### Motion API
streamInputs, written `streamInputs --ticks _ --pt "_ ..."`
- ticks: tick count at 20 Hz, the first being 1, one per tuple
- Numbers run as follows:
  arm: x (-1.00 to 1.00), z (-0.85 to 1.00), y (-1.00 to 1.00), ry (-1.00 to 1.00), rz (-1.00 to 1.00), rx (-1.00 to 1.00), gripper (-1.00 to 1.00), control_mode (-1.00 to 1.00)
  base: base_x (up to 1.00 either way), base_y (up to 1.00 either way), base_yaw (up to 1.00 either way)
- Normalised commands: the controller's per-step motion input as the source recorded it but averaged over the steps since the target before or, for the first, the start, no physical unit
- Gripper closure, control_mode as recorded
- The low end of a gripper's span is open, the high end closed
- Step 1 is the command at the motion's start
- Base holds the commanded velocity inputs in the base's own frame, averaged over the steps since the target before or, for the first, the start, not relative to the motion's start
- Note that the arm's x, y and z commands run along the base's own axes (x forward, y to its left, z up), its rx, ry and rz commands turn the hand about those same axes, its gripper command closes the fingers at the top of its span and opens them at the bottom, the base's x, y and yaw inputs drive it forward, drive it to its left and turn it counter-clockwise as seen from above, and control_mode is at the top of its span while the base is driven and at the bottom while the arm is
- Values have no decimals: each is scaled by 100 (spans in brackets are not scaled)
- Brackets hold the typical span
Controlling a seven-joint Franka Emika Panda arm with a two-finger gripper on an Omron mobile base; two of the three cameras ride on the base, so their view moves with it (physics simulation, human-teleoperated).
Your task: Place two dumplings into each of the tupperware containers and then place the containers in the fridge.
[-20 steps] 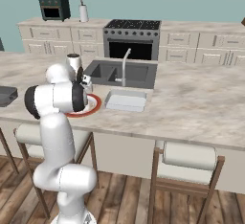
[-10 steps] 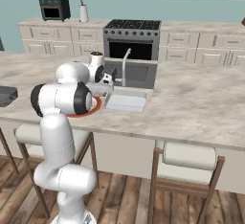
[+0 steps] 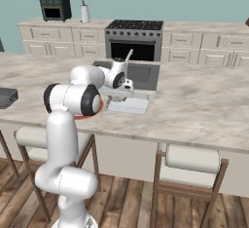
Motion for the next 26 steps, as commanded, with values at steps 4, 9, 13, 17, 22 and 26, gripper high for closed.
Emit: streamInputs --ticks 4,9,13,17,22,26 --pt "34 -46 -27 -8 0 0 100 -100 0 0 0" --pt "56 -20 -1 -4 0 0 100 -100 0 0 0" --pt "32 0 0 0 0 0 100 -100 0 0 0" --pt "25 -7 10 0 0 0 100 -100 0 0 0" --pt "14 -31 23 0 0 -1 100 -100 0 0 0" --pt "11 -32 16 0 0 0 100 -100 0 0 0"
